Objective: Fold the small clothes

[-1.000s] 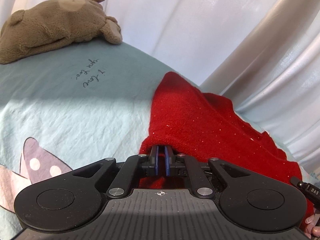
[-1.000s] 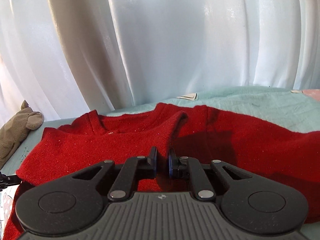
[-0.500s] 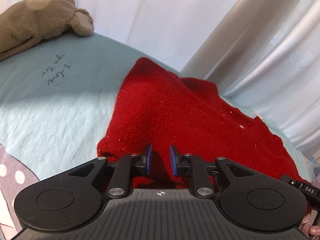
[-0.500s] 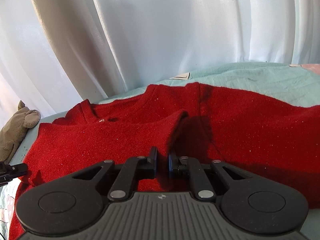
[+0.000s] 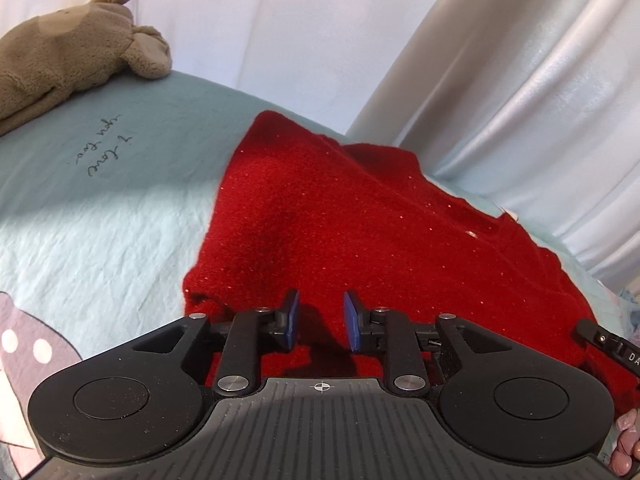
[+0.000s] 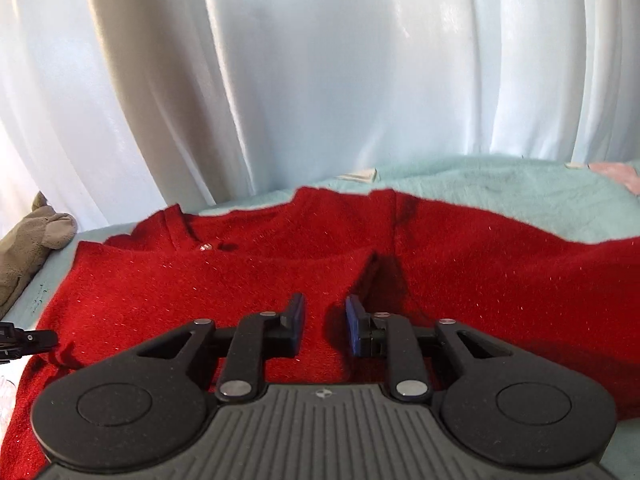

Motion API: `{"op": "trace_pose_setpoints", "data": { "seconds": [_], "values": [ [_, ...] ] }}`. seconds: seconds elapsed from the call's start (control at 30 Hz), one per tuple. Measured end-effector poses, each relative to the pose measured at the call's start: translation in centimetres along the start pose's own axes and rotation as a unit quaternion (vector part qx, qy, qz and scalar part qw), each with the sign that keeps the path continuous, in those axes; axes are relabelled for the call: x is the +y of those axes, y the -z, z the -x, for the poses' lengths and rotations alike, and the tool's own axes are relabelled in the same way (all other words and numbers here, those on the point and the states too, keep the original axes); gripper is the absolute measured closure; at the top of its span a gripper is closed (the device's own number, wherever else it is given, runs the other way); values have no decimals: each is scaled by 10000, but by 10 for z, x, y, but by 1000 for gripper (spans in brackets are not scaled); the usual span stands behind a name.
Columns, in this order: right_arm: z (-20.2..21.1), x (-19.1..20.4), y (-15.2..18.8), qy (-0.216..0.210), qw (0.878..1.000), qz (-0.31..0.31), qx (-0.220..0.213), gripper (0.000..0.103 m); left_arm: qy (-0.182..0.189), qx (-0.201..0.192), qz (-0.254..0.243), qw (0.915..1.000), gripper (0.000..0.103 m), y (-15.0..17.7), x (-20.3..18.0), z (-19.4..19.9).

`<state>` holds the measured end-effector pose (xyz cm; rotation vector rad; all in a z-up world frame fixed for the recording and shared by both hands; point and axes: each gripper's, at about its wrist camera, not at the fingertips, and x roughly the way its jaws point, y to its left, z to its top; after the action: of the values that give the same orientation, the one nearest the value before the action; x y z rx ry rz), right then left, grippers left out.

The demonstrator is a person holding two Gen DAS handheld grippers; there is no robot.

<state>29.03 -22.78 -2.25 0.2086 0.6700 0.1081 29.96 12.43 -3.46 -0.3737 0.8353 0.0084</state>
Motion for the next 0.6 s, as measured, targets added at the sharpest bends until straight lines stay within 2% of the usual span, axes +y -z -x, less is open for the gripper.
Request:
{"op": "trace_pose_setpoints", "data": {
  "seconds": [0.1,0.2,0.27,0.33,0.4,0.5,0.6],
  "values": [
    [2,14,1,-269,9995,166,46,82,-116,67,-114,9998,76,6,-8,-8],
    [-9,24,7,-264,9988,286,312,82,-226,9,-238,9995,75,8,-10,-11],
    [-17,25,12,-96,9982,353,477,82,-260,4,-266,9993,75,8,-8,-13],
    [-21,24,17,237,9972,539,467,82,-355,11,-309,9989,76,8,-8,-13],
    [-18,14,17,159,9983,348,442,81,-418,50,-290,9987,78,9,-8,-7],
    [-4,4,16,586,9973,189,407,82,-448,198,-343,9982,71,16,-10,2],
    [21,-15,18,485,9980,-234,325,82,-572,407,-322,9970,70,30,-6,9]
  ]
}}
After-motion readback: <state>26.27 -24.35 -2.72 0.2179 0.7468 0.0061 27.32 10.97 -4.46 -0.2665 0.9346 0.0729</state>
